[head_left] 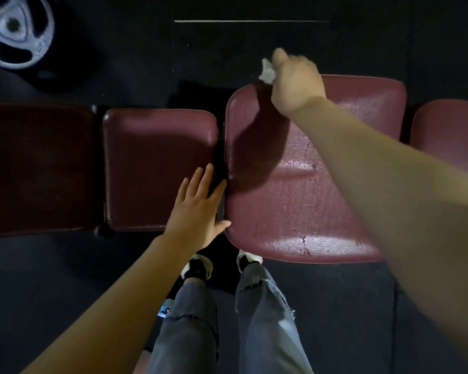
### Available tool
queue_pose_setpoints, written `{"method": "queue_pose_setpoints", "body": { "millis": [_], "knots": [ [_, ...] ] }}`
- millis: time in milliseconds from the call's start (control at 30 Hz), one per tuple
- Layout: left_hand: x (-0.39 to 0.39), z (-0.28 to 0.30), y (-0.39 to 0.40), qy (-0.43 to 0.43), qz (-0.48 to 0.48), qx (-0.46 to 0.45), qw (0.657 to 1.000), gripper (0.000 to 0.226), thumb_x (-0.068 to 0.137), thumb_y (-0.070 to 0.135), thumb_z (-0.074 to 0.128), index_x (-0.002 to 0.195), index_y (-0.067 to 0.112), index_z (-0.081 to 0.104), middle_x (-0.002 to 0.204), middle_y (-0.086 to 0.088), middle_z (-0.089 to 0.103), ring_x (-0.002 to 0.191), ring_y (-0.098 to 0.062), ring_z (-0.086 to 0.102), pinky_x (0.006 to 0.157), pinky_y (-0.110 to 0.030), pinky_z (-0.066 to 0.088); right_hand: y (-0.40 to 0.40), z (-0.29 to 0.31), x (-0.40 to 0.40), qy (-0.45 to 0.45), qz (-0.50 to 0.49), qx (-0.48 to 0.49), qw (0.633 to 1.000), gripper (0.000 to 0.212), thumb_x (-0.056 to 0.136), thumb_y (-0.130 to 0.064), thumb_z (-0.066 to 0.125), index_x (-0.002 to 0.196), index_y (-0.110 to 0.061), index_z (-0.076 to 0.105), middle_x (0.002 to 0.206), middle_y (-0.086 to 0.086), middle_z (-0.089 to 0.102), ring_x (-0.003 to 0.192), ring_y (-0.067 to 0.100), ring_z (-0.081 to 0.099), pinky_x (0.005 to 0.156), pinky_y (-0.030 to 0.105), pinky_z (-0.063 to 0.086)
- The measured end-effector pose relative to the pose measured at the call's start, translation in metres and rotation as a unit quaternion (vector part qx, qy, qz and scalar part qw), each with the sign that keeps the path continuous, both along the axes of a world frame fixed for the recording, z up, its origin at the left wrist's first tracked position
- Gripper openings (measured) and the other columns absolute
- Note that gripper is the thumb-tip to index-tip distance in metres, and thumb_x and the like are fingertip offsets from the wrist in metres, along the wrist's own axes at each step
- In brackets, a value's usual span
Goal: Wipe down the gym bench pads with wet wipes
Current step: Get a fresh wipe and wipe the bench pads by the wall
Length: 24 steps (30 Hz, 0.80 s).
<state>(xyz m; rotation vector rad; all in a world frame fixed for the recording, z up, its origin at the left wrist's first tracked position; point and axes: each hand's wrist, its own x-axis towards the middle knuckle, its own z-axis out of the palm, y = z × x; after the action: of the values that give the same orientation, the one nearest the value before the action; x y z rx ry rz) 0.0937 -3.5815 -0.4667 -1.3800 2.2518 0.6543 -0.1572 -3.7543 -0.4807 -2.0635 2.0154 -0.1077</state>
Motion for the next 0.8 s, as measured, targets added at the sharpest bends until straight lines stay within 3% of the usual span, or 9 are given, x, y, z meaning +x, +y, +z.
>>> {"method": "queue_pose_setpoints", "body": {
  "millis": [67, 267, 400, 500, 600, 667, 733, 800],
  "knots": [
    [0.001, 0.000, 0.000, 0.004, 0.002, 0.003, 1.000, 0.093, 0.087, 0.061, 0.060, 0.158, 0.026, 0.011, 0.165, -0.010, -0.014, 0.152, -0.028, -0.011, 0.122, -0.044, -0.004, 0.021, -0.004, 0.002, -0.033, -0.066, 0.017, 0.997, 0.033, 0.083, -0.003, 0.045, 0.116, -0.003, 0.049, 0.100, 0.023, 0.063, 0.092, 0.042, 0.058, 0.071, 0.042, 0.041],
    [0.001, 0.004, -0.004, 0.017, 0.022, 0.034, 0.999, 0.087, 0.091, 0.055, 0.058, 0.158, 0.029, 0.009, 0.165, -0.006, -0.017, 0.152, -0.026, -0.015, 0.121, -0.042, -0.007, 0.169, 0.004, 0.026, -0.105, 0.091, 0.138, 0.981, 0.031, 0.090, -0.011, 0.045, 0.121, -0.010, 0.051, 0.100, 0.017, 0.063, 0.090, 0.037, 0.059, 0.076, 0.042, 0.050],
    [-0.001, 0.012, -0.011, 0.046, 0.069, 0.078, 0.994, 0.078, 0.093, 0.044, 0.059, 0.157, 0.028, 0.017, 0.167, -0.002, -0.007, 0.153, -0.023, -0.008, 0.122, -0.042, 0.001, 0.213, 0.021, 0.028, -0.132, 0.098, 0.246, 0.955, 0.020, 0.088, -0.010, 0.046, 0.102, -0.022, 0.052, 0.087, 0.002, 0.059, 0.084, 0.027, 0.058, 0.070, 0.033, 0.046],
    [-0.009, 0.026, -0.016, 0.101, 0.139, 0.116, 0.978, 0.068, 0.094, 0.038, 0.062, 0.153, 0.021, 0.031, 0.166, -0.005, 0.013, 0.153, -0.023, 0.006, 0.122, -0.038, 0.011, 0.204, 0.035, 0.025, -0.209, 0.004, 0.281, 0.937, 0.006, 0.090, -0.019, 0.051, 0.086, -0.024, 0.053, 0.081, 0.000, 0.069, 0.078, 0.024, 0.065, 0.067, 0.034, 0.051],
    [-0.021, 0.045, -0.018, 0.205, 0.262, 0.169, 0.928, 0.057, 0.094, 0.034, 0.063, 0.146, 0.021, 0.045, 0.151, -0.001, 0.044, 0.141, -0.019, 0.038, 0.109, -0.026, 0.031, 0.193, 0.052, 0.027, -0.336, -0.144, 0.221, 0.904, 0.003, 0.086, -0.021, 0.067, 0.084, -0.022, 0.065, 0.071, 0.001, 0.070, 0.064, 0.014, 0.065, 0.064, 0.029, 0.051],
    [-0.027, 0.060, -0.017, 0.260, 0.365, 0.209, 0.869, 0.048, 0.094, 0.038, 0.062, 0.139, 0.026, 0.053, 0.136, 0.007, 0.058, 0.122, -0.004, 0.055, 0.098, -0.019, 0.039, 0.188, 0.068, 0.033, -0.452, -0.229, 0.212, 0.836, 0.013, 0.087, -0.010, 0.067, 0.084, -0.023, 0.068, 0.073, 0.003, 0.072, 0.062, 0.013, 0.065, 0.064, 0.026, 0.051],
    [-0.030, 0.074, -0.015, 0.307, 0.427, 0.226, 0.820, 0.033, 0.094, 0.038, 0.062, 0.125, 0.029, 0.061, 0.117, 0.018, 0.065, 0.099, 0.016, 0.058, 0.082, -0.005, 0.040, 0.188, 0.080, 0.039, -0.517, -0.265, 0.205, 0.788, 0.022, 0.088, -0.001, 0.063, 0.084, -0.023, 0.068, 0.073, 0.003, 0.073, 0.067, 0.015, 0.067, 0.068, 0.029, 0.054],
    [-0.030, 0.087, -0.012, 0.360, 0.461, 0.223, 0.780, 0.018, 0.095, 0.033, 0.062, 0.111, 0.027, 0.067, 0.106, 0.016, 0.069, 0.093, 0.014, 0.062, 0.080, -0.007, 0.045, 0.191, 0.091, 0.046, -0.535, -0.263, 0.200, 0.777, 0.014, 0.091, -0.004, 0.063, 0.089, -0.018, 0.069, 0.077, 0.004, 0.072, 0.072, 0.014, 0.066, 0.074, 0.032, 0.053]
  ]
}}
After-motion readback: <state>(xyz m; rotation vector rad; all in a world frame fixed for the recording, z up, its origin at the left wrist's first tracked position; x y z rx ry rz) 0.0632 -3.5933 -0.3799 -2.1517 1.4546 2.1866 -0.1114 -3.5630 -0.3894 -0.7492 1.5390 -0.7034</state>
